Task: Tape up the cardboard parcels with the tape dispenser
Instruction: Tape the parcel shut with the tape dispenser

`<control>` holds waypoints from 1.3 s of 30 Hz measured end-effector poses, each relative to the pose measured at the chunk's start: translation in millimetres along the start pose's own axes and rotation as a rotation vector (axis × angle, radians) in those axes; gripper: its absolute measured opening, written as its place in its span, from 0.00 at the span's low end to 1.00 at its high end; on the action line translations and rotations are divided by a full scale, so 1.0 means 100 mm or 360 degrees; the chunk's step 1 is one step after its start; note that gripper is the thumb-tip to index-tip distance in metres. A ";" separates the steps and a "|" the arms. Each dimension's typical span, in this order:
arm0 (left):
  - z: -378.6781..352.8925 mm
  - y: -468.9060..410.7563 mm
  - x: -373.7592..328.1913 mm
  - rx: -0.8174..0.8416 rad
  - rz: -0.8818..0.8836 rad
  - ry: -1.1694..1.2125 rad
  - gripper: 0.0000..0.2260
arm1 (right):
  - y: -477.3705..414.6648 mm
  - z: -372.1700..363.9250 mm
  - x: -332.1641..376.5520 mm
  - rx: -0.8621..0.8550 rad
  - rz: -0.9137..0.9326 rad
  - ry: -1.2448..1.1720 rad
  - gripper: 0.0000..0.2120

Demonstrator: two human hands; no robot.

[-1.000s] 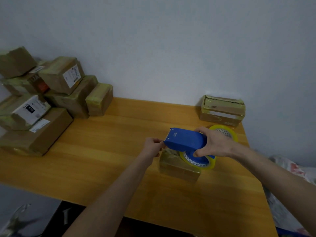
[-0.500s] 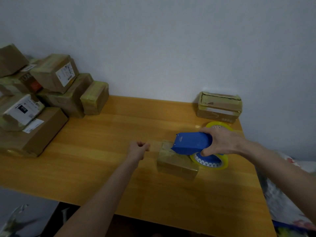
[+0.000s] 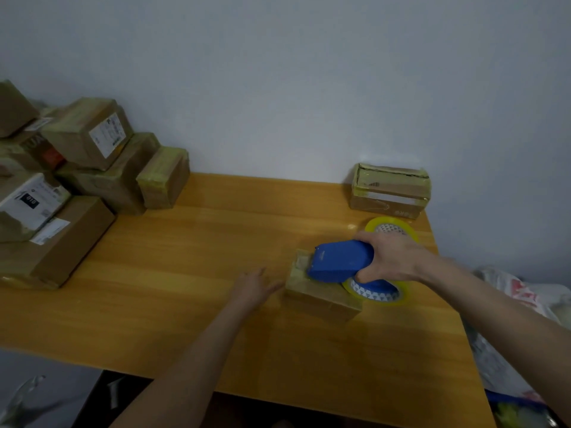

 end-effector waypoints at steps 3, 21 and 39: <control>0.26 0.21 -0.19 -0.0513 -0.0439 -0.0016 0.20 | 0.01 0.00 -0.03 -0.0017 0.0001 0.0004 0.27; -0.01 0.52 -0.54 -0.0162 -0.1239 -0.0847 0.29 | -0.01 0.00 0.13 -0.0101 0.0139 0.0031 0.32; -0.04 0.47 -0.54 -0.0347 -0.1220 -0.1065 0.29 | 0.64 -0.40 -0.89 0.0117 -0.0161 -0.0405 0.32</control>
Point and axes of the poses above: each hand's wrist, its own y-axis away from the middle knuckle, its own z-axis out of the back of the hand, x = y × z, the point moved 6 cm from there along -y, towards the middle knuckle, and after that the axes turned 8 degrees about -x, right-handed, at the moved point
